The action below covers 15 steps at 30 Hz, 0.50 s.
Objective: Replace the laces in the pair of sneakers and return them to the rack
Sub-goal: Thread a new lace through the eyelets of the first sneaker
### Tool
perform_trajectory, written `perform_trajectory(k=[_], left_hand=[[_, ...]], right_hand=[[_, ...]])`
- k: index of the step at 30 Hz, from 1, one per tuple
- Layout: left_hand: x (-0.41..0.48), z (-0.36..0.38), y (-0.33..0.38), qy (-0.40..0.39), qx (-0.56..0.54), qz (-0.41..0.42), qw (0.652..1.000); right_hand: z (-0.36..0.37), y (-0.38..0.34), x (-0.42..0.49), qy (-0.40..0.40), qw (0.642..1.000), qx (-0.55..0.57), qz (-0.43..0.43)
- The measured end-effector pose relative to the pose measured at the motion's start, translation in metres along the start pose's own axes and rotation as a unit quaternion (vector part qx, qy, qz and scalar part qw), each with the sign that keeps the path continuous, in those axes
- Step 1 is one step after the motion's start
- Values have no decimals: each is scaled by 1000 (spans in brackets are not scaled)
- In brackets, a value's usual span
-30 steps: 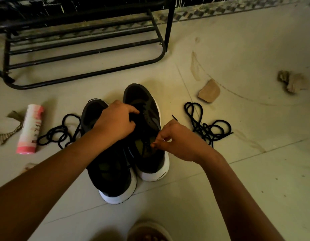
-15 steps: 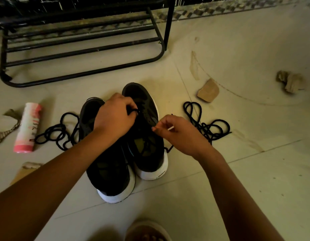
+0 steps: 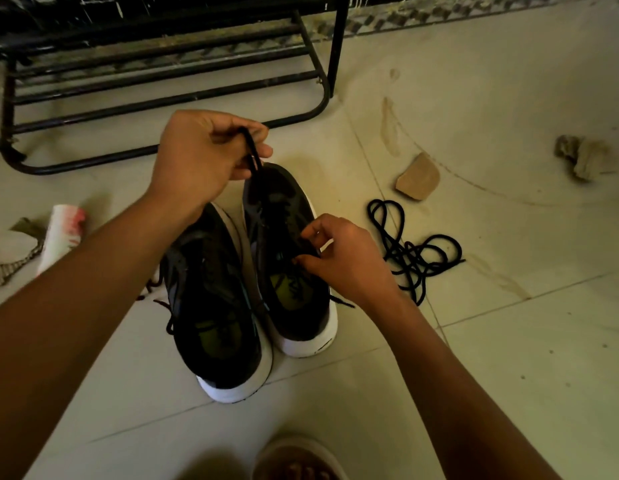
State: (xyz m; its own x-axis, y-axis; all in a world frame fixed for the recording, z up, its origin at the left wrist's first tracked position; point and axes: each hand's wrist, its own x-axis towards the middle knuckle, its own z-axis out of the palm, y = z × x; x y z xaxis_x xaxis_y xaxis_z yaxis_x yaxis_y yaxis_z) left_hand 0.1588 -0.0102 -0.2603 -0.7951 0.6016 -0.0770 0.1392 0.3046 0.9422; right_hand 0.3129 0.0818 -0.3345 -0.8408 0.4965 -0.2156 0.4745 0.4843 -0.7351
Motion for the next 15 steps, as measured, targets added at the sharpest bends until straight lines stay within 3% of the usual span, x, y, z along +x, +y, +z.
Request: perform_trajectory(k=[8,12,15], left_hand=[[-4,3,17,-10,8,-1,1000],[2,-6,36,35,18,16,999],[6,-15,41,49,16,2,999]], right_hand=[[-1,-19,11,29,988,150,4],[-11,-36,10,-65,942,329,20],[-10,-33,7,-104,957,264,-63]])
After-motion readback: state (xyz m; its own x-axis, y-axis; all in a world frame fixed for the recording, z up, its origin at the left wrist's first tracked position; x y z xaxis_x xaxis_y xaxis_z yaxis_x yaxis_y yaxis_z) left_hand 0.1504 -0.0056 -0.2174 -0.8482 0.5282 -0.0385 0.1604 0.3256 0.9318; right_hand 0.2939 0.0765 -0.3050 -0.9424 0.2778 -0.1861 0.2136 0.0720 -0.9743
